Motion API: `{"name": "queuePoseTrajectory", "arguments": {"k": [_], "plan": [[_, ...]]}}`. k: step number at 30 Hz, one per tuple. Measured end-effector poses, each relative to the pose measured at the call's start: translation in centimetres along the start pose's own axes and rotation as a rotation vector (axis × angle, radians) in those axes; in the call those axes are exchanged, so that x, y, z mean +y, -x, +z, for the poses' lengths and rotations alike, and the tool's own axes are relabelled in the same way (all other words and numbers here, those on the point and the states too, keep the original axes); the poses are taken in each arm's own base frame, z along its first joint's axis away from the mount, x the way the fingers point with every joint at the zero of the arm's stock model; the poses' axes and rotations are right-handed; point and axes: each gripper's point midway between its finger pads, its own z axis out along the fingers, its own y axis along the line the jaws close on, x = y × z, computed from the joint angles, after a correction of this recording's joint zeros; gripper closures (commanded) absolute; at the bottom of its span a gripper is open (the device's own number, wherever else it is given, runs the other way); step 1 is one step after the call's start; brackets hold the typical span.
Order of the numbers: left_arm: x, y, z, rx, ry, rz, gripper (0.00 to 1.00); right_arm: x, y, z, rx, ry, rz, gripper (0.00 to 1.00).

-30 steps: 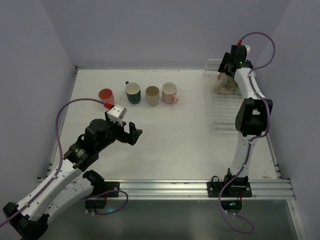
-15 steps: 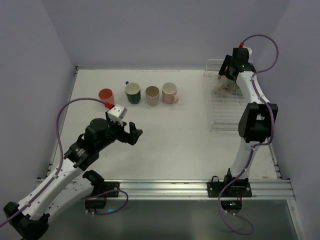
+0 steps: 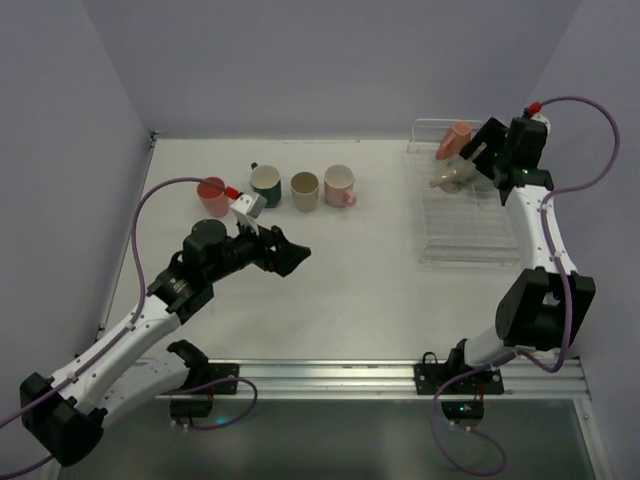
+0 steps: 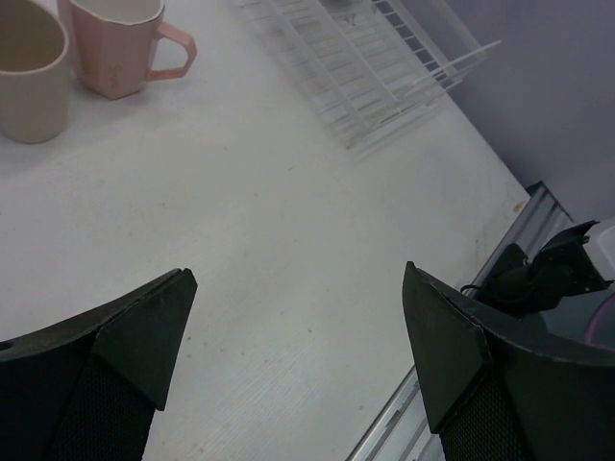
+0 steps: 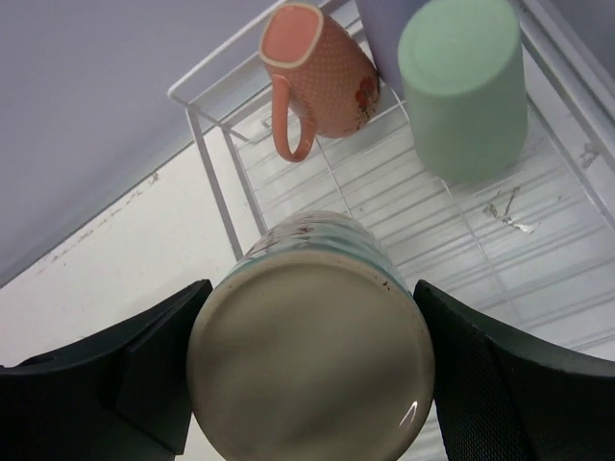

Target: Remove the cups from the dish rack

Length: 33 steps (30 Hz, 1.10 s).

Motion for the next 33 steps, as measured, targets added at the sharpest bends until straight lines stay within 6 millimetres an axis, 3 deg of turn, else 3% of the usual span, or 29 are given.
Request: {"name": "queuePoseTrajectory", "arguments": {"k": [2,7,10,14,19,26,33], "plan": [[-0.8,0.9,0.9,-0.014,-0.037,-0.028,0.05,-1.0,-1.2,0.5,0.023,0.008,0.040,0.86],[-3.5,2.8,3.8,-0.036,-0.133,-0.081,0.09,-4.2,-6.7,1.4,0.165,0.004,0.159,0.87],[-5.2,3.0,5.8,-0.027,-0.188,-0.104,0.11,-4.9,-8.0,1.4,0.201,0.029,0.243,0.87],[-6.5,3.1,8.4,-0.012,-0.232,-0.139,0.14,-4.6,-7.8,0.6,0.185,0.085,0.333,0.87],[-6.7,3.7,11.1,-0.012,-0.243,-0.164,0.16,-2.7,-5.5,-0.8,0.120,0.191,0.389,0.87],[-7.4,6.1,14.5,-0.042,-0.273,-0.160,0.16,-1.2,-3.4,-2.7,0.067,0.301,0.432,0.87],[-8.2,8.1,17.6,-0.060,-0.308,-0.157,0.16,0.3,-4.8,-4.7,0.099,0.430,0.478,0.87]]}}
